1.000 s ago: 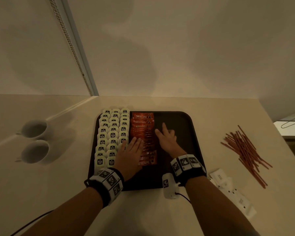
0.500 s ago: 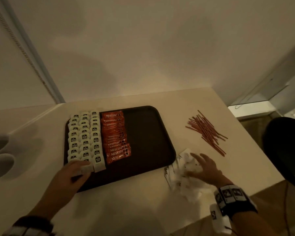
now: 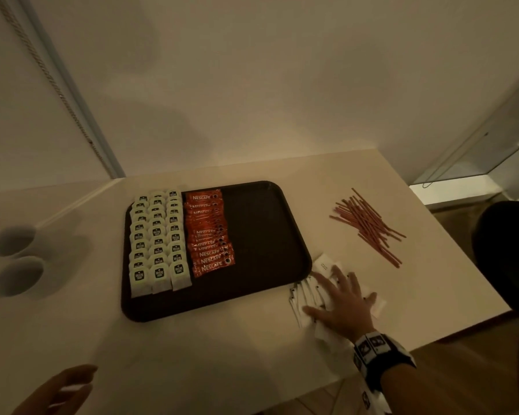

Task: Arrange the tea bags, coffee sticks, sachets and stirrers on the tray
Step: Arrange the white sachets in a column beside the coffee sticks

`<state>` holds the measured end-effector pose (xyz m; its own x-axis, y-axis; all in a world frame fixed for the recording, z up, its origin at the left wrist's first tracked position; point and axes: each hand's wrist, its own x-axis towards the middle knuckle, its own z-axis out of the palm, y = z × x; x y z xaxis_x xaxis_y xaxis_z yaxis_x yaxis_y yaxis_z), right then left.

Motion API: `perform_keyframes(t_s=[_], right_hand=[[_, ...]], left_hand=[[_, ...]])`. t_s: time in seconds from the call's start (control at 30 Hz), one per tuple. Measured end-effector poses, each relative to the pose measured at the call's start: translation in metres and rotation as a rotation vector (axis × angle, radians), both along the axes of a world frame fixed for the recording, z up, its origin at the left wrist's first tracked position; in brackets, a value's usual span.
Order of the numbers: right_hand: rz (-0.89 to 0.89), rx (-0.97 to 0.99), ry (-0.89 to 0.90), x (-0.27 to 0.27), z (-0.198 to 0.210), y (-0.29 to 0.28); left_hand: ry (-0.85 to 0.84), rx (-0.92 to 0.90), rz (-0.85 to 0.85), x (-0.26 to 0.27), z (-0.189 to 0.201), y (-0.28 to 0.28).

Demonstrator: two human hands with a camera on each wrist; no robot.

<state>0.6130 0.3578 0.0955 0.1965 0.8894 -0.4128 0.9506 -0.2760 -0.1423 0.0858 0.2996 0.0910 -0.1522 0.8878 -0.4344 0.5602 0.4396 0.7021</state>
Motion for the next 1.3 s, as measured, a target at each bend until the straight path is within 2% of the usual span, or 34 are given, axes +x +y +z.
perform_keyframes(t_s=[0.2,0.43,0.8,1.03,1.17,1.3], right_hand=[[0.111,0.006,-0.017,-0.033,-0.004,-0.019],[0.221,0.032,-0.016,-0.077,-0.002,-0.036],[0.560,-0.012,0.029,-0.159,0.005,-0.025],[0.542,-0.010,0.082,-0.209,0.006,-0.020],[0.521,-0.015,0.142,-0.212,0.012,-0.019],[0.393,0.171,0.308,-0.190,0.026,-0.014]], left_hand=[[-0.068,-0.077,0.022,-0.008,0.000,-0.019],[-0.014,-0.017,0.041,-0.014,0.002,-0.040],[-0.033,0.011,0.051,-0.014,0.001,-0.057],[-0.036,0.025,0.071,-0.017,0.008,-0.063],[-0.048,0.017,0.054,-0.017,0.009,-0.063],[-0.066,0.017,0.035,-0.017,0.009,-0.066]])
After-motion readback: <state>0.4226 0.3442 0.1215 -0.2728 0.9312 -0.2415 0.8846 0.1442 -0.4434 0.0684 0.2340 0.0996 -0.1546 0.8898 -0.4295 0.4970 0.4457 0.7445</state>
